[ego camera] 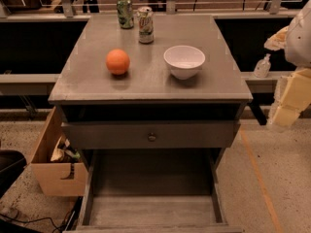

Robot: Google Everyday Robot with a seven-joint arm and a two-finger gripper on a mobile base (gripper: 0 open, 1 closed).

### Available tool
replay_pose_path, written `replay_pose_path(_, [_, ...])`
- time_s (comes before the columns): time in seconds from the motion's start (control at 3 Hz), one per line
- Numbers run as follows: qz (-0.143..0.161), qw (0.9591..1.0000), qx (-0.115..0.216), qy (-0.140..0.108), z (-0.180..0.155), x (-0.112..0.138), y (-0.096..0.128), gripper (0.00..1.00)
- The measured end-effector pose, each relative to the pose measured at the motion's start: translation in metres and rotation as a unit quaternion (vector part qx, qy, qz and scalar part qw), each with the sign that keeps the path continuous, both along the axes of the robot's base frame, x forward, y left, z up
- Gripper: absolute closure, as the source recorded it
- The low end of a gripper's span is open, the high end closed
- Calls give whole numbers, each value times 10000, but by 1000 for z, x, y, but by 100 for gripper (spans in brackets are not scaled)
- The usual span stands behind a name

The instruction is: Place 7up can into middle drawer

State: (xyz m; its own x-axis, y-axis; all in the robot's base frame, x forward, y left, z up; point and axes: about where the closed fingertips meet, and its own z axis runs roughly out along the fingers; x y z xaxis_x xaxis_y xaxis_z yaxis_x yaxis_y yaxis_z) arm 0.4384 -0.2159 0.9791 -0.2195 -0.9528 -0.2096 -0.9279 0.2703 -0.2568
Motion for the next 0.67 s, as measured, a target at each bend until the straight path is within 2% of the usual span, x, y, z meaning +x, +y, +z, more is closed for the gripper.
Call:
replay_pose_path(0.33, [0,10000,0,-1,0,0,0,0])
replay_pose_path(0.67, [87,9978,344,-551,2,28,1,0])
